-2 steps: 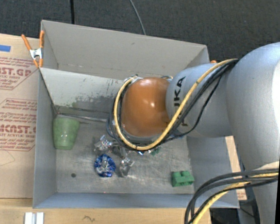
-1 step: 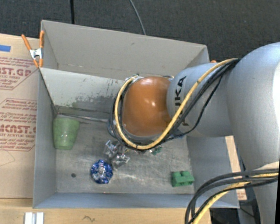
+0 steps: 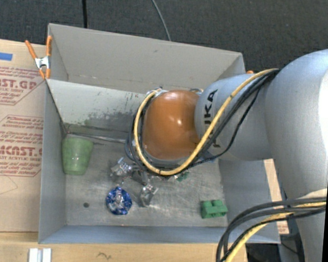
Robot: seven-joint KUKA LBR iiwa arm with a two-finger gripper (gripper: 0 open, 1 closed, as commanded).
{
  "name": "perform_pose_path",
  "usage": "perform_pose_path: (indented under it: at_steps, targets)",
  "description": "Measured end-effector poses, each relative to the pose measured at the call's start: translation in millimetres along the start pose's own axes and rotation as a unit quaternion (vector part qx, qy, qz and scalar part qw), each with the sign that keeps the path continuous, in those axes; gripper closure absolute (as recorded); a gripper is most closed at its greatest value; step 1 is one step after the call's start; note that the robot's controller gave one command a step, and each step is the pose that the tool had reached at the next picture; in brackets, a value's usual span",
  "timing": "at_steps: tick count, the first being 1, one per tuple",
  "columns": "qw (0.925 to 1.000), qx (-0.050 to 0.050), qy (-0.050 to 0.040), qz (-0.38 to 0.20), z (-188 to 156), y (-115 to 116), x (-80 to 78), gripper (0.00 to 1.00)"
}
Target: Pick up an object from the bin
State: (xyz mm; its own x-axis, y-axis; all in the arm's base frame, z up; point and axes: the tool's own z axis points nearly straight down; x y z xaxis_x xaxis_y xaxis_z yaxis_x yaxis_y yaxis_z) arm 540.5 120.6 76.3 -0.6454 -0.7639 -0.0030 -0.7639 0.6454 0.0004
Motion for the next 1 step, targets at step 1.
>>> perform_pose_path:
  at_steps: [1]
  targets:
    - [0.9990,0.000,0.0001,-0.044,2.3,39.5,32.4,0.00]
